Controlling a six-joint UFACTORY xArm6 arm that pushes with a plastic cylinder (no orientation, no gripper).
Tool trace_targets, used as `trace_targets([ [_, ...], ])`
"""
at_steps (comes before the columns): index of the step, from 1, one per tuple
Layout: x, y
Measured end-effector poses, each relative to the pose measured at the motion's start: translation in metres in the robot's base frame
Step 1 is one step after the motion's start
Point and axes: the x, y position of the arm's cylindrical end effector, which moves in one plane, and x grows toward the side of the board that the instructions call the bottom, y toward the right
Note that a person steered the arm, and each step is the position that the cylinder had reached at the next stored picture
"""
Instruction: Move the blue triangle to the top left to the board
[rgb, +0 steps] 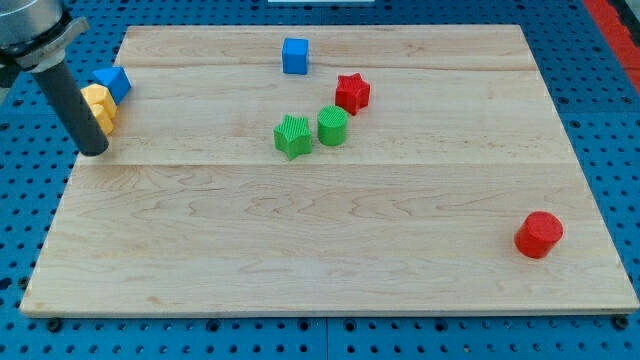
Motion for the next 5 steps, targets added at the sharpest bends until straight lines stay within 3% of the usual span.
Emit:
trace_targets([
  [1, -0.018, -0.007],
  [2, 0.008, -0.007],
  [3, -0.008, -0.02],
  [5, -0.08, -0.01],
])
